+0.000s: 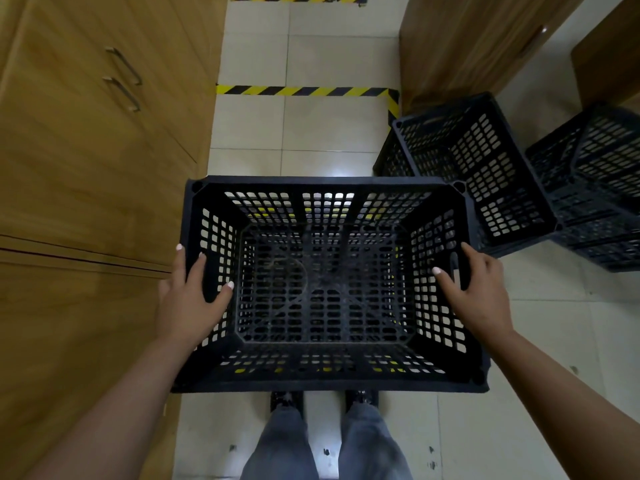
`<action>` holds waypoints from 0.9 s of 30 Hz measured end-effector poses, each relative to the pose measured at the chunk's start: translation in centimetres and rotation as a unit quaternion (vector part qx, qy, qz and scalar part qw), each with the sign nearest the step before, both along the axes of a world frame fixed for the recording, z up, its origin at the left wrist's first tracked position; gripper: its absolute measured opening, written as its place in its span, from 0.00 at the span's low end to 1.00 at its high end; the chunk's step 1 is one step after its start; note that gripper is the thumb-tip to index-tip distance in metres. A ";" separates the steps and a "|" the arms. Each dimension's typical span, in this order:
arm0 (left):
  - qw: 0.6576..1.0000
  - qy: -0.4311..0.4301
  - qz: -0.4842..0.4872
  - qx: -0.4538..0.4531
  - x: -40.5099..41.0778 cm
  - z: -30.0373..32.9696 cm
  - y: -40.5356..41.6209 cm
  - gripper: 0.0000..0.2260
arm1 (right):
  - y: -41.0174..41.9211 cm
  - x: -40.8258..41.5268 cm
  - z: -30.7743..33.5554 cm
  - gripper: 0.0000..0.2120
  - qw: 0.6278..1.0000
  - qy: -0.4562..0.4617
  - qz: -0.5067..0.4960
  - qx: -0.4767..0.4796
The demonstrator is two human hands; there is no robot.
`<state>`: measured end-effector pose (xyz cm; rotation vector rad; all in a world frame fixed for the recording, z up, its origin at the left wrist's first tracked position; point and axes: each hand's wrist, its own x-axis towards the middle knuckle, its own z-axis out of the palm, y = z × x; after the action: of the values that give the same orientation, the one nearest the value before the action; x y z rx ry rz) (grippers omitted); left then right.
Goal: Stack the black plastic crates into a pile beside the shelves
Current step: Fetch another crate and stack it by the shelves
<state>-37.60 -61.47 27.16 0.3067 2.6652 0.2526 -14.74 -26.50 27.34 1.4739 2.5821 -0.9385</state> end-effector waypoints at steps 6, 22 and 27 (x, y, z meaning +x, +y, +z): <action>1.000 -0.012 -0.001 -0.003 0.4 0.0 0.0 0.35 | -0.7 1.3 -0.1 0.41 1.000 -0.005 0.023 0.001; 0.999 -0.030 -0.021 0.005 2.2 -0.8 -2.7 0.35 | -5.1 5.3 -1.5 0.45 0.998 -0.057 0.016 0.004; 0.999 -0.028 -0.043 -0.009 2.2 -0.8 -3.0 0.36 | -4.8 4.9 -1.3 0.45 0.998 -0.060 0.024 0.001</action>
<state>-35.43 -64.48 26.37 0.4023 2.5906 0.2075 -9.83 -31.25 26.01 1.4166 2.5211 -0.8151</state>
